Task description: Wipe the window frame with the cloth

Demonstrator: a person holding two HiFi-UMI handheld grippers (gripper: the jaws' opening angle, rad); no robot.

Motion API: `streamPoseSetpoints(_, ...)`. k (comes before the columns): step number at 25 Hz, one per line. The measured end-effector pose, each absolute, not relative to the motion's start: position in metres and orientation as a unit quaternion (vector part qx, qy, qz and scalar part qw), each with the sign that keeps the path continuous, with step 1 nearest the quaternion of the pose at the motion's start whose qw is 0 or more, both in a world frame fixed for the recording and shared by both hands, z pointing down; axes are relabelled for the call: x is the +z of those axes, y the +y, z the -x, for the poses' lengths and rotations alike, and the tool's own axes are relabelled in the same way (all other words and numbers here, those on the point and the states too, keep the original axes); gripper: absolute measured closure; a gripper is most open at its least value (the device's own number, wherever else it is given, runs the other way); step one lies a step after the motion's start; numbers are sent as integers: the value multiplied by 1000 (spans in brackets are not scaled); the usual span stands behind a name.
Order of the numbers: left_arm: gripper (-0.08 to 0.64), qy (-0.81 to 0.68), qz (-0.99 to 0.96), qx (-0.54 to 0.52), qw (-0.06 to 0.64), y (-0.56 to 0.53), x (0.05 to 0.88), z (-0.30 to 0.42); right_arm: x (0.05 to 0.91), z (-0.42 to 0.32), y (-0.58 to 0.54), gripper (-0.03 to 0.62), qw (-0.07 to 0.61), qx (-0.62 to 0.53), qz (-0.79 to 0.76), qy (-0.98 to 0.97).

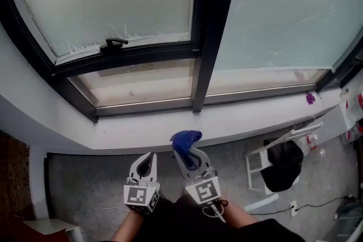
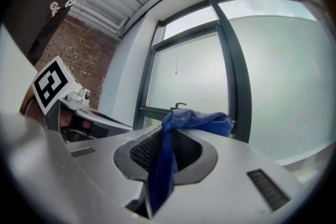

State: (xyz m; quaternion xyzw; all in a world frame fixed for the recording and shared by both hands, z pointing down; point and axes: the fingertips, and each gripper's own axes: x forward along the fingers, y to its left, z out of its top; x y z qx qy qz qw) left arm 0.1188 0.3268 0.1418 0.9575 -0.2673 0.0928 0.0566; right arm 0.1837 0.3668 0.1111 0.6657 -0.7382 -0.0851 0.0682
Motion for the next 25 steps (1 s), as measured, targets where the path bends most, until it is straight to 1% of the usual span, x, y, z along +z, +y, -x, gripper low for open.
streamPoseSetpoints(3, 554, -251, -962, 93, 52, 341, 134, -120, 115, -188, 382, 551, 64, -68, -688, -720)
streamPoseSetpoints(6, 554, -242, -966, 81, 34, 342, 124, -123, 113, -193, 386, 551, 84, -70, -697, -709)
streamPoseSetpoints(9, 554, -242, -967, 75, 9, 338, 112, -117, 103, -183, 382, 551, 102, -94, -693, -708)
streamPoseSetpoints(10, 554, -242, -968, 73, 4, 338, 110, -114, 97, -177, 380, 551, 94, -105, -691, -709)
streamPoseSetpoints(13, 554, -227, -972, 54, -9, 342, 106, -109, 70, -158, 374, 551, 11, -131, -695, -707)
streamPoseSetpoints(15, 554, -217, -975, 46, -10, 344, 107, -106, 62, -148, 372, 551, -2, -136, -693, -708)
streamPoseSetpoints(18, 554, -215, -976, 44, -6, 343, 107, -98, 58, -134, 368, 551, 7, -136, -685, -716)
streamPoseSetpoints(19, 555, -216, -975, 44, -3, 342, 107, -95, 59, -131, 367, 551, 21, -134, -681, -719)
streamPoseSetpoints(21, 555, -219, -975, 41, 3, 341, 108, -90, 71, -126, 367, 551, 90, -126, -670, -726)
streamPoseSetpoints(22, 554, -221, -975, 38, 4, 340, 107, -88, 74, -124, 367, 551, 108, -124, -667, -727)
streamPoseSetpoints(23, 554, -221, -975, 36, 3, 341, 107, -87, 69, -121, 367, 551, 91, -129, -671, -725)
streamPoseSetpoints(25, 554, -222, -974, 34, 0, 342, 106, -83, 51, -117, 367, 551, 15, -143, -681, -718)
